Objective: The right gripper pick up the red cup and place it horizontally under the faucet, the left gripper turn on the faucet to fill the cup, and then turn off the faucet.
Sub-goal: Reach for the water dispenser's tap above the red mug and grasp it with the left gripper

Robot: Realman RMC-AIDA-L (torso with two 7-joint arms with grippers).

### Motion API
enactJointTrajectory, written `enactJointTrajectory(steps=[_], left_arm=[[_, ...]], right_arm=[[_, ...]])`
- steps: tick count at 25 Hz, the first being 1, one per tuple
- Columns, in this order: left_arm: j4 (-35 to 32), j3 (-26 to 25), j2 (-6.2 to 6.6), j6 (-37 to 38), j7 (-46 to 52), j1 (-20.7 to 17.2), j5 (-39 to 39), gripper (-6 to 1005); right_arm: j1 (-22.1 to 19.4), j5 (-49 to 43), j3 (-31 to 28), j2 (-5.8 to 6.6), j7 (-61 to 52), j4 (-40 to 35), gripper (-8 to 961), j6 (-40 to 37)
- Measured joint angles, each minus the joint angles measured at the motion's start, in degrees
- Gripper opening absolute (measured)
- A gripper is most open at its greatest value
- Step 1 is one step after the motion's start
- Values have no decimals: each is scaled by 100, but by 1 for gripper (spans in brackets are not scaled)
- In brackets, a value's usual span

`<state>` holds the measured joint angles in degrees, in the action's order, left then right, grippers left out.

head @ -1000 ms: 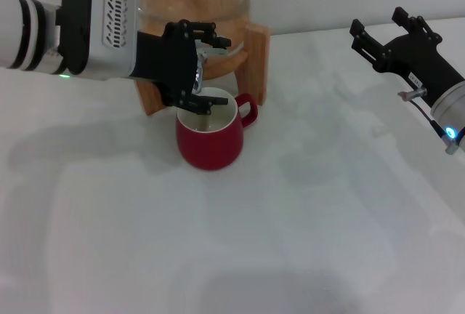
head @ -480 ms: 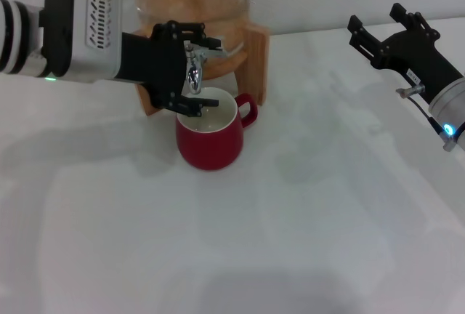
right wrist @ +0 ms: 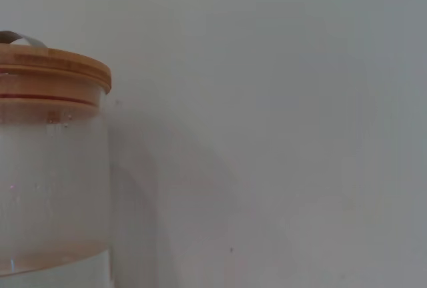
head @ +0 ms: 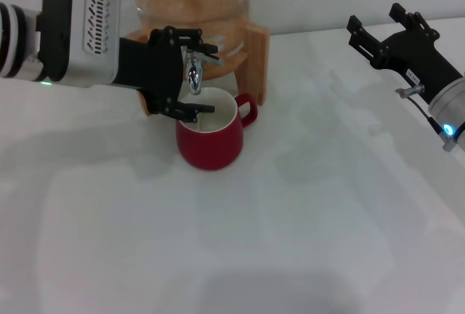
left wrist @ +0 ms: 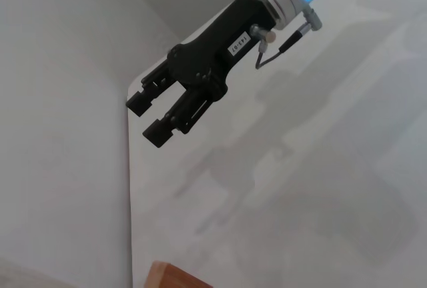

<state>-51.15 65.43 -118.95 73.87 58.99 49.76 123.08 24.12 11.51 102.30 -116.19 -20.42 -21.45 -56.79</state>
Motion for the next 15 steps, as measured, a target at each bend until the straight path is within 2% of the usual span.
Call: enactJointTrajectory(steps=[15], left_arm=[[-347, 121, -6, 179, 186, -173, 20, 844]], right_arm=[[14, -7, 0, 0, -6, -12, 832, -16]])
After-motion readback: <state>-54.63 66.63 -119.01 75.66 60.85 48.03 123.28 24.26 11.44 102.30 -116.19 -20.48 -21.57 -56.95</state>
